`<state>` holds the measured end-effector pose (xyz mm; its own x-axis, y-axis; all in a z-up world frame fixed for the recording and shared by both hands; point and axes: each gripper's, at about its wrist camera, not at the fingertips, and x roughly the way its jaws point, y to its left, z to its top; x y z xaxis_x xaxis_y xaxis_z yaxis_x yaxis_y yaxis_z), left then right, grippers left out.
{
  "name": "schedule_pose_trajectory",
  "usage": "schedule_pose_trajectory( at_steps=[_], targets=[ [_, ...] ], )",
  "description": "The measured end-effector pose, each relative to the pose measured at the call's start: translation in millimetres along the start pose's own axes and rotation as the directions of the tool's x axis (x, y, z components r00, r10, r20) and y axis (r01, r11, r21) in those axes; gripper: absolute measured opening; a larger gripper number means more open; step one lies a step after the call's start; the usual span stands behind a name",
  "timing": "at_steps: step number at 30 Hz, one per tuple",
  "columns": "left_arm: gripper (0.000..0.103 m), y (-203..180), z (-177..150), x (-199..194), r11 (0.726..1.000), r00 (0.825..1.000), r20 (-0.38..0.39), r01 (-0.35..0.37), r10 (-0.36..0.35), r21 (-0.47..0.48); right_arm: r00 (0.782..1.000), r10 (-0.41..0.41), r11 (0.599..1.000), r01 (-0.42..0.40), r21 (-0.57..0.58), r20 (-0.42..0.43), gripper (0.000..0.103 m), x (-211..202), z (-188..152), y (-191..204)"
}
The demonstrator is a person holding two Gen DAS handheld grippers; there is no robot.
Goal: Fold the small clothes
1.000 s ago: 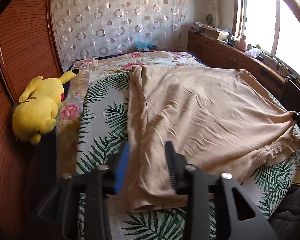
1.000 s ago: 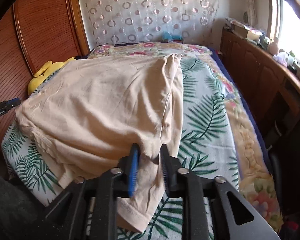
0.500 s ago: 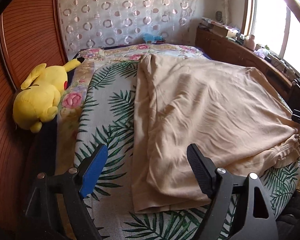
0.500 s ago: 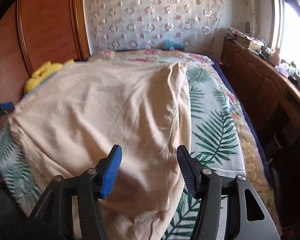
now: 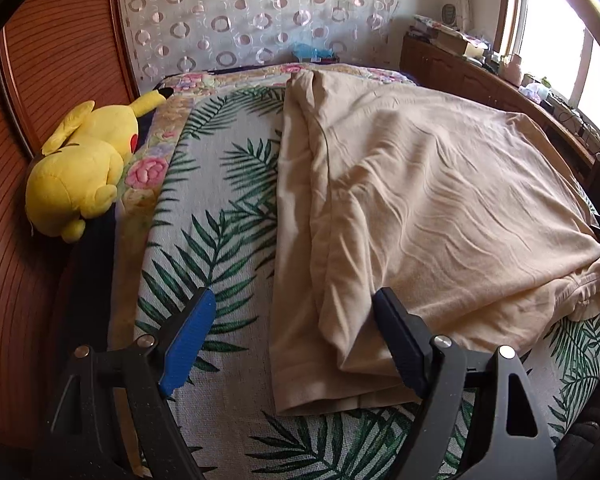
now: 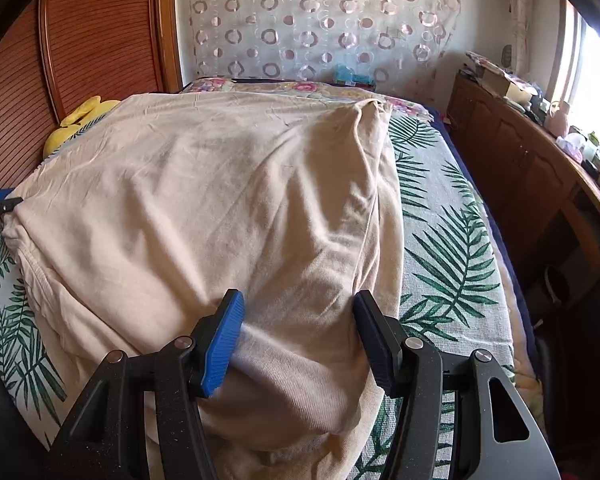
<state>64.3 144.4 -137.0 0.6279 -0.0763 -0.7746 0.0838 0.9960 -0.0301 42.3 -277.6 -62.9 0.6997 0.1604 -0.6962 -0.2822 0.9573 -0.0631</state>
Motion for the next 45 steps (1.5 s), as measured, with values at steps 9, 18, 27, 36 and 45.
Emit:
schedule_pose_trajectory(
  at_steps=[9, 18, 27, 36, 45],
  targets=[
    [0.082, 1.7, -1.4, -0.9, 1.000, 1.000, 0.004, 0.010, -0.010, -0.009, 1.000, 0.010, 1.000, -0.010, 0.003, -0.006, 0.063, 2.2, 1.7, -2.2],
    [0.045, -8.5, -6.2, -13.3, 0.998, 0.998, 0.034, 0.056, -0.056, 0.000, 1.000, 0.011, 1.000, -0.011, 0.005, -0.006, 0.064, 3.3, 1.4, -0.8],
    [0.038, -6.9, -4.6, -17.2, 0.999, 0.999, 0.036, 0.028, -0.027, -0.023, 1.000, 0.012, 1.000, -0.011, 0.004, -0.007, 0.064, 3.1, 1.2, -1.5],
    [0.038, 1.1, -6.9, -11.2, 0.999, 1.000, 0.016, 0.025, -0.025, -0.044, 1.000, 0.014, 1.000, -0.014, 0.004, -0.007, 0.064, 3.2, 0.6, -1.8],
    [0.007, -6.0, -4.4, -17.1, 0.993, 0.993, 0.039, 0.113, -0.111, -0.044, 1.000, 0.016, 1.000, -0.016, 0.004, -0.007, 0.064, 3.2, 0.2, -2.5]
  ],
)
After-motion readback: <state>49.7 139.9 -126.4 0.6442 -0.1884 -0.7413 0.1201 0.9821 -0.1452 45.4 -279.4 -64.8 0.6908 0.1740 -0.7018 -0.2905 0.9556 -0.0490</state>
